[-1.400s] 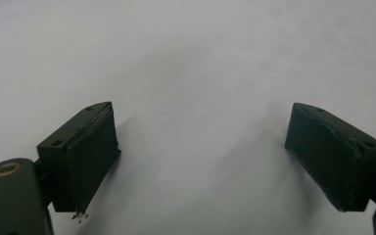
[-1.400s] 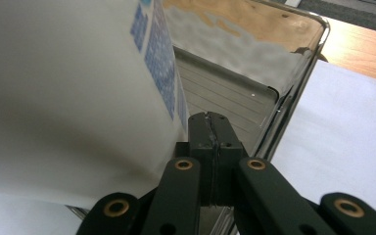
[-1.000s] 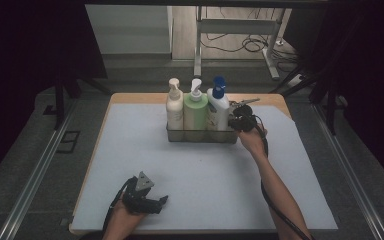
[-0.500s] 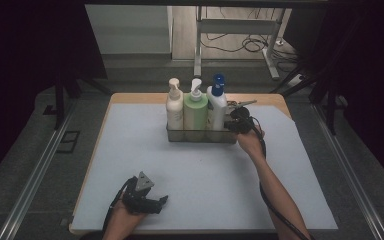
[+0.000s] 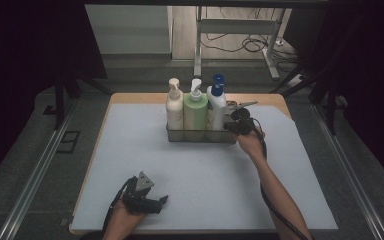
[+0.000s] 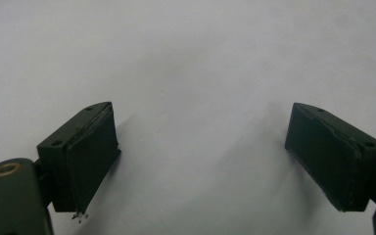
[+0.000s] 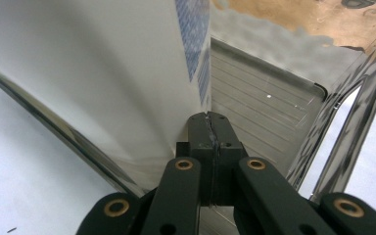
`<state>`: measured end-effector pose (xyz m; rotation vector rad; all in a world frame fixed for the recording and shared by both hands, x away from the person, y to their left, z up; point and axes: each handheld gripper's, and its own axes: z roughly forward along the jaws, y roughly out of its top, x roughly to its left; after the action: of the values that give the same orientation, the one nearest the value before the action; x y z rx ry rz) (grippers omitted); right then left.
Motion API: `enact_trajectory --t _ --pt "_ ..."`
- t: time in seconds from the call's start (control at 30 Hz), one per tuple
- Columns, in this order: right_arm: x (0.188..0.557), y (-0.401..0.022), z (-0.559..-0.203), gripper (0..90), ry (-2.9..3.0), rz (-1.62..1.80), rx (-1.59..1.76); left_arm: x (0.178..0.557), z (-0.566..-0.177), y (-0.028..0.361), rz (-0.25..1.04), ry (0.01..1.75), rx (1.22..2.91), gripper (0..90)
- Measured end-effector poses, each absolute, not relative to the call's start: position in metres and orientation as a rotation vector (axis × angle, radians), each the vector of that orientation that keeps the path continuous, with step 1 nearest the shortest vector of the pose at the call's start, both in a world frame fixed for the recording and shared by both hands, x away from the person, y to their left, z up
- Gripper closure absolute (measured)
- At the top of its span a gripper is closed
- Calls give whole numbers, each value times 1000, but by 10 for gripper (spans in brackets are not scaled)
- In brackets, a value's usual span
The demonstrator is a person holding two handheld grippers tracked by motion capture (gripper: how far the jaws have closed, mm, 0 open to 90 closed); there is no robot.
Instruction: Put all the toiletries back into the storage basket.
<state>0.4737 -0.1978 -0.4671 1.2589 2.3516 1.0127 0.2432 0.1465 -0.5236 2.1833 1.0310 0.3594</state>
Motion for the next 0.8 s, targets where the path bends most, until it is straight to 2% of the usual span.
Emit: enact_trajectory --t 0.8 --pt "467 -193 -467 890 2380 1013 1224 243 -524 147 359 1030 2185 120"
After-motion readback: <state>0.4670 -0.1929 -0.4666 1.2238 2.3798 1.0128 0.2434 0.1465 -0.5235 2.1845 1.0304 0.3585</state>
